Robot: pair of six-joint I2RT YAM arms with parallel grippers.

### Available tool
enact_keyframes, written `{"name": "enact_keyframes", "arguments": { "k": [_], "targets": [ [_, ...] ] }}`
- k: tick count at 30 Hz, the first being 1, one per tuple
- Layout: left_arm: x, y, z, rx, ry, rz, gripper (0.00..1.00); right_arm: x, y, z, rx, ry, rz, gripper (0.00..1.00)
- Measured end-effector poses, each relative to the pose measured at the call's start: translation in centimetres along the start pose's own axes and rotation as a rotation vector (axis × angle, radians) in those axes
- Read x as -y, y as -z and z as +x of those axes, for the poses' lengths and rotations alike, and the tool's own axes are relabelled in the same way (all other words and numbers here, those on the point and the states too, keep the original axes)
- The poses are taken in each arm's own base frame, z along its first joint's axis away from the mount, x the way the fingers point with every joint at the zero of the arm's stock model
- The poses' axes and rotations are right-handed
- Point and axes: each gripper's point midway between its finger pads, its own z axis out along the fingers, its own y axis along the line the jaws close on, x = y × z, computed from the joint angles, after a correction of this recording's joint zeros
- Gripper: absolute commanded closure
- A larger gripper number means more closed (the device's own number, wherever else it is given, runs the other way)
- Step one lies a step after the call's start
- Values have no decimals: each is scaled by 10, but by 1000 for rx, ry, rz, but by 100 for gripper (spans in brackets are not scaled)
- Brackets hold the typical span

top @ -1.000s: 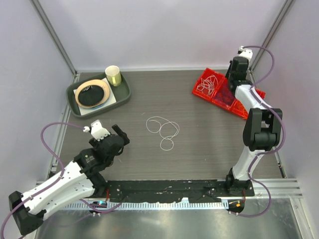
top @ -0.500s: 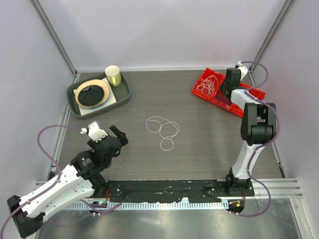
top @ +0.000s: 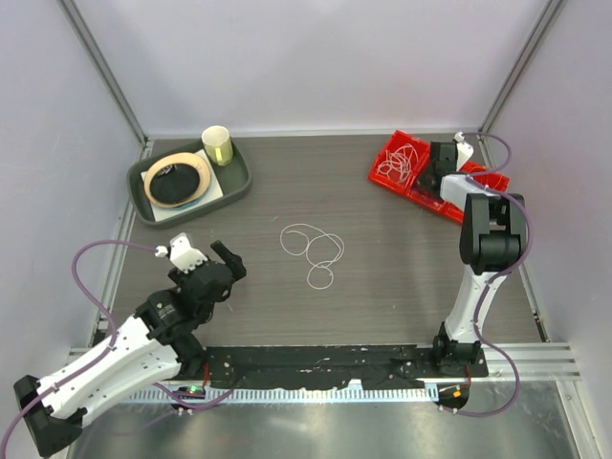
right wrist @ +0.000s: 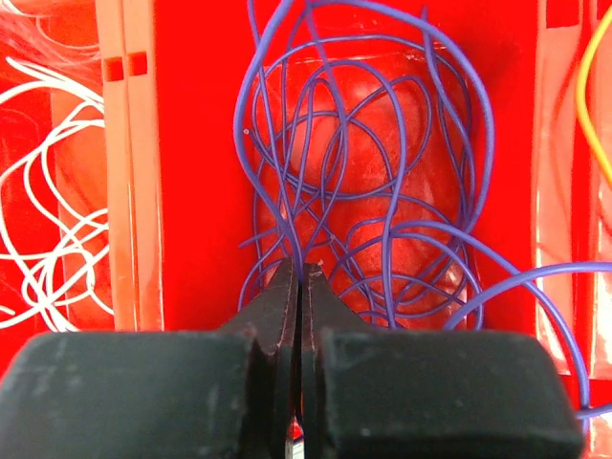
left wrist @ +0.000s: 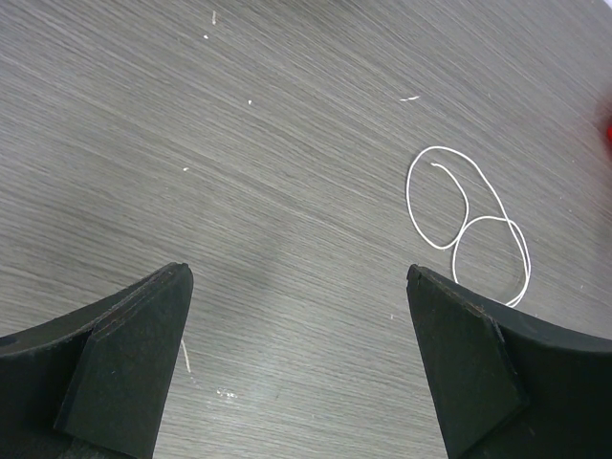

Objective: Untangle the cables

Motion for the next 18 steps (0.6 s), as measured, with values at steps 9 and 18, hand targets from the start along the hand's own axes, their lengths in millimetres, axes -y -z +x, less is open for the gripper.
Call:
{"name": "enact_keyframes", "arguments": {
  "k": [9, 18],
  "targets": [
    [0, 2, -2, 4, 0, 11, 0, -4, 21, -19, 22, 37, -19, 63],
    [5, 3, 1, -17, -26, 36, 0, -32, 113, -113, 237, 56, -158, 33]
  ]
}}
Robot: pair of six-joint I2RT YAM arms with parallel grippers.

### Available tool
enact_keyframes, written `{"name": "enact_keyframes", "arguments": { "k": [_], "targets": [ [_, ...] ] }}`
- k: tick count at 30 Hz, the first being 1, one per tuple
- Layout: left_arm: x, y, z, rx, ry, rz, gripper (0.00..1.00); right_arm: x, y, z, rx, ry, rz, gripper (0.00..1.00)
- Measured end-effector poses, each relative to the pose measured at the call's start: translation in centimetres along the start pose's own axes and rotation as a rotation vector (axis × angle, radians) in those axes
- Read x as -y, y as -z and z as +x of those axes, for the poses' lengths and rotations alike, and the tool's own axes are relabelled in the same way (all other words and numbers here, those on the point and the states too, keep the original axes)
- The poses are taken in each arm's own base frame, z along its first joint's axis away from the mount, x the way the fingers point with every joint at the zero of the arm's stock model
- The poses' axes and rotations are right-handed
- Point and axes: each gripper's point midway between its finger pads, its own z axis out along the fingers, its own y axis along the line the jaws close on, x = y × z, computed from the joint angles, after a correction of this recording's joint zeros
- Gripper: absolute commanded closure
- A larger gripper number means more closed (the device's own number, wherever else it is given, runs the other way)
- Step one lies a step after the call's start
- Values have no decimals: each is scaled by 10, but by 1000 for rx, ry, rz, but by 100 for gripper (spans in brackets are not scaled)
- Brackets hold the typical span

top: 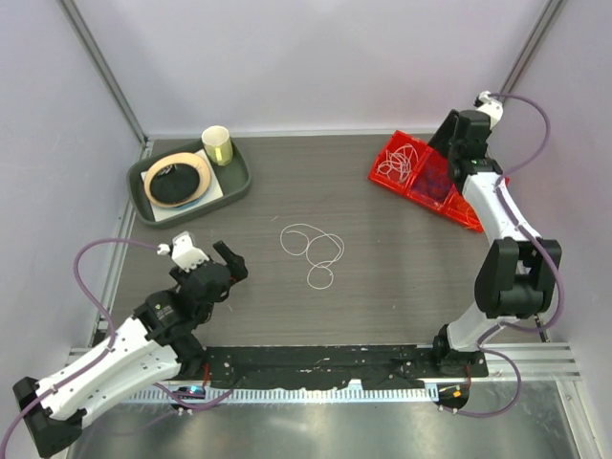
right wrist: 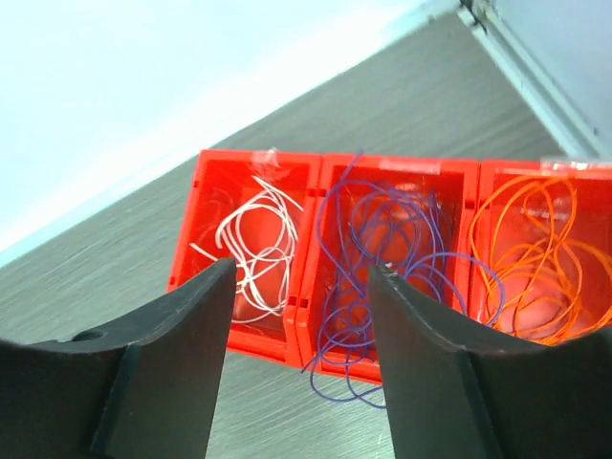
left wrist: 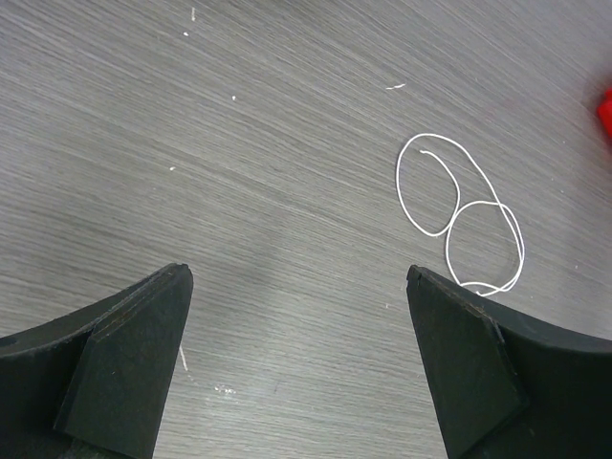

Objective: Untangle the cables

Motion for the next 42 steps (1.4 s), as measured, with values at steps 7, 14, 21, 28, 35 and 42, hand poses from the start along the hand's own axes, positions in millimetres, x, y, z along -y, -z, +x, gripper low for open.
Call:
{"name": "enact_keyframes", "arguments": {
  "k": [7, 14, 21, 28, 35, 42],
  "targets": [
    [11, -4, 7, -28, -14, 22, 0, -70, 68, -2, 18, 141, -244, 16],
    [35, -31, 40, -138, -60, 29, 0, -124, 162, 167, -314, 247, -602, 16],
    [52, -65, 92, -357, -82, 41, 0, -91, 187, 298, -687, 191, -584, 18],
    [72, -68, 109, -441, -88, 105, 0, -115, 196, 339, -709, 234, -506, 25],
    [78, -60, 96, -412, -74, 146, 0, -139, 183, 351, -595, 335, -343, 47],
    [77, -49, 84, -384, -56, 170, 0, -134, 167, 349, -450, 417, -155, 99]
  ]
}}
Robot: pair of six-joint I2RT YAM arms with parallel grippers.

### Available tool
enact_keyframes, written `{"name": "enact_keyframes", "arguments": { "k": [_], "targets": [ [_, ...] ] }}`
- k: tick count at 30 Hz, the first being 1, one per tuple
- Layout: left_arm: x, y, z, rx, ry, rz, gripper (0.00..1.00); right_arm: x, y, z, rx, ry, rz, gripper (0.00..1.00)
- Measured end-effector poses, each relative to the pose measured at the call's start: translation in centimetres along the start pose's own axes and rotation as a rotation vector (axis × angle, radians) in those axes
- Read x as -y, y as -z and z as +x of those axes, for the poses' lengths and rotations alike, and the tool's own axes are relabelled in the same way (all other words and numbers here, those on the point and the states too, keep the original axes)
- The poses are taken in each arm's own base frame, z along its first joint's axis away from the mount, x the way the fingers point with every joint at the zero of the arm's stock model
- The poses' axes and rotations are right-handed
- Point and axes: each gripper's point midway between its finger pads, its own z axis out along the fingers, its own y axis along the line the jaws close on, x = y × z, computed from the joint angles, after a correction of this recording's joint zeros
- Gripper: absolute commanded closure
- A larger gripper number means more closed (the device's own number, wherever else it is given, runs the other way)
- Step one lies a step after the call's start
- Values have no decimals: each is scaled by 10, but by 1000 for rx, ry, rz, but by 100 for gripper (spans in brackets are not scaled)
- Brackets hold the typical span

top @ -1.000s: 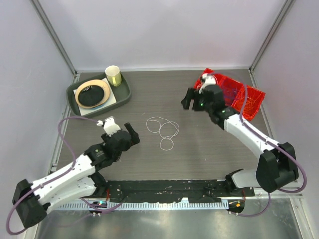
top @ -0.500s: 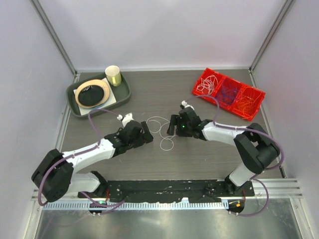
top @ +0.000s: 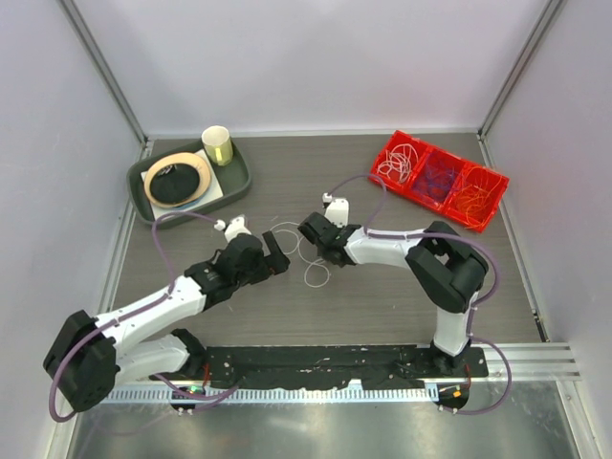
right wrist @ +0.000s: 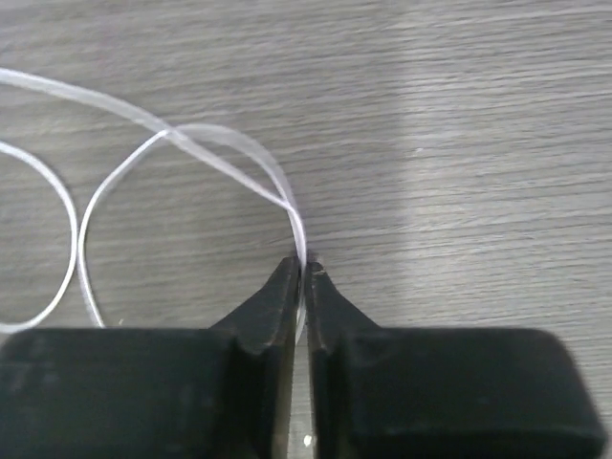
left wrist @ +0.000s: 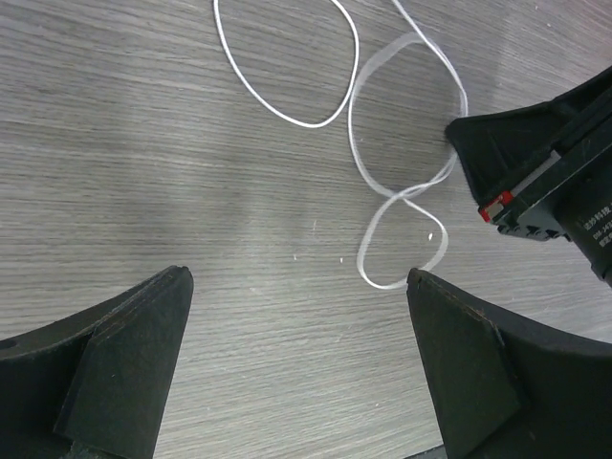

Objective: Untangle the cables

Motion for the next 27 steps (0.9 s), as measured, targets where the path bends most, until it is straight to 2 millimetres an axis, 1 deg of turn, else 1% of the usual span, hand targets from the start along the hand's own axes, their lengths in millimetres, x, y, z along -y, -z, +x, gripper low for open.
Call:
{"name": "enact_keyframes", "arguments": {
  "k": [6, 8, 10, 12, 13, 14, 16, 17, 19, 21, 22, 24, 27],
  "targets": [
    [-5, 6, 1, 4, 0, 1, 0, 15, -3, -11, 75, 16, 74, 99],
    [-6, 9, 0, 9, 0, 2, 0, 20, 3, -17, 111, 32, 67, 99],
    [-7, 11, -1, 17, 3, 7, 0, 25, 20, -35, 180, 36, 36, 99],
    [-8, 14, -2, 26, 5, 12, 0, 28, 45, -63, 275, 16, -4, 99],
    [-8, 15, -3, 33, 7, 15, 0, 29, 70, -92, 368, -9, -40, 99],
    [-8, 17, -4, 38, 8, 19, 0, 30, 81, -103, 404, -22, -51, 99],
    [-9, 20, -6, 52, 13, 26, 0, 39, 117, -145, 532, -58, -73, 99],
    [-9, 21, -7, 57, 14, 30, 0, 45, 132, -162, 581, -69, -75, 99],
    [-10, 22, -8, 64, 16, 31, 0, 57, 150, -190, 645, -89, -60, 99],
    [-10, 23, -8, 68, 16, 30, 0, 77, 157, -219, 694, -108, -16, 99],
    [-11, 23, -9, 71, 17, 27, 0, 88, 157, -228, 706, -114, 11, 99],
    [-13, 23, -8, 71, 15, 20, 0, 115, 153, -249, 725, -126, 87, 99],
    [-15, 22, -8, 71, 13, 10, 0, 144, 148, -278, 744, -136, 172, 99]
  ]
}}
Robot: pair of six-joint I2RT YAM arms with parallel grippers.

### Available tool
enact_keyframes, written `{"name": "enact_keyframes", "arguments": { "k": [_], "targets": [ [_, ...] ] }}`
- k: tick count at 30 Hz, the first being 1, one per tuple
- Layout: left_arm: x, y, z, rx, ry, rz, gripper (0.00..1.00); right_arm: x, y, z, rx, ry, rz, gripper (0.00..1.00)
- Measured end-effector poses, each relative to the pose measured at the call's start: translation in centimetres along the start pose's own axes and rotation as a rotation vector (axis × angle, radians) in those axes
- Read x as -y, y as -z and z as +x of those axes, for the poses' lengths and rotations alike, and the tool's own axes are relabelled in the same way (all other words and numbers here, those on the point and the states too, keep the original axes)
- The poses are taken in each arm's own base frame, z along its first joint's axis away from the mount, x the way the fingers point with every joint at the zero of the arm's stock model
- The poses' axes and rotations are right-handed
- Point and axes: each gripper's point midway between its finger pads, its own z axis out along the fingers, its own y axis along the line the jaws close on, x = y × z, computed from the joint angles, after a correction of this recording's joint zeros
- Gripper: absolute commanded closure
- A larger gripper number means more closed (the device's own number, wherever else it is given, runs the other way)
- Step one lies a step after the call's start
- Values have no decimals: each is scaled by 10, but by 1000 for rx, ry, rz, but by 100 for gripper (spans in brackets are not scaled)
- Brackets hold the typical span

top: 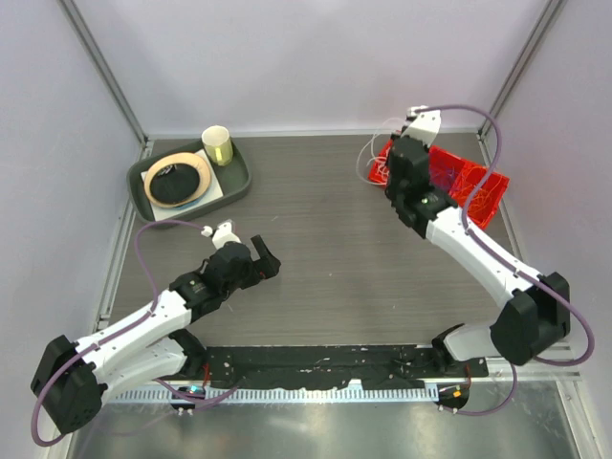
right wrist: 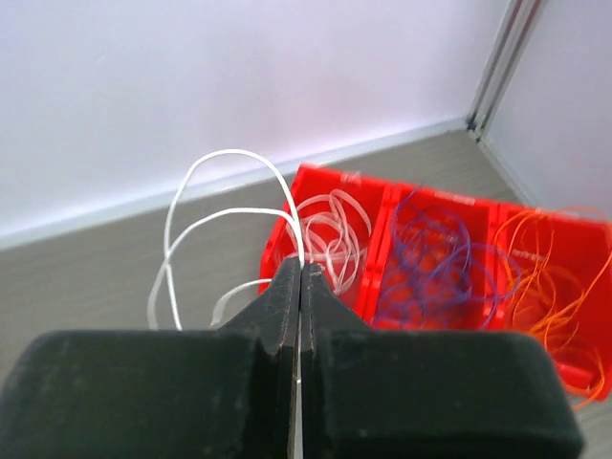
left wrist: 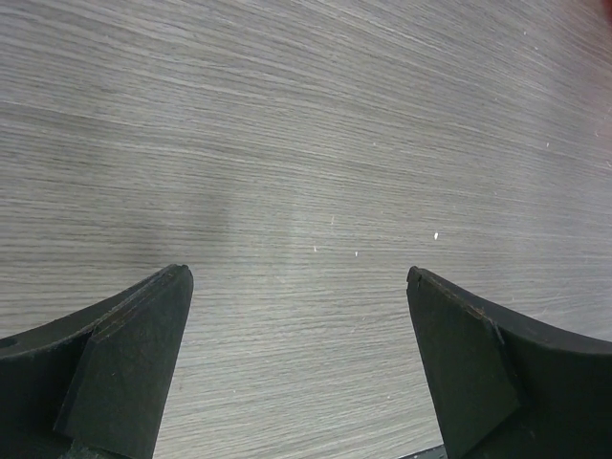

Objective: Untangle the cables

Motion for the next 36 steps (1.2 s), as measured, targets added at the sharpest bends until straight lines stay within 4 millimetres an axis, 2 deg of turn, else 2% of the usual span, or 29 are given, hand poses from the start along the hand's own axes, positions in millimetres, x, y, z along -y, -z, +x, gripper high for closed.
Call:
{"name": "enact_keyframes", "arguments": {
  "k": [6, 10, 14, 21, 29, 32, 36],
  "targets": [
    [-2, 0, -1, 7, -1, -10, 0, 15, -53, -46, 58, 8, 77, 99],
    [-4, 0, -1, 10, -4, -20, 0, 24, -81, -53, 64, 24, 116, 99],
    [-8, -2, 0, 10, -13, -38, 0, 35, -109, -33, 26, 50, 154, 99],
    [-15, -7, 4, -5, -44, -67, 0, 50, -138, 11, -52, 98, 200, 99],
    [-19, -12, 10, -32, -84, -88, 0, 44, -167, 39, -86, 117, 212, 99],
    [-19, -11, 10, -31, -90, -87, 0, 42, -180, 62, -112, 114, 213, 99],
    [-19, -11, 10, -32, -104, -85, 0, 37, -195, 103, -160, 107, 202, 99]
  ]
}}
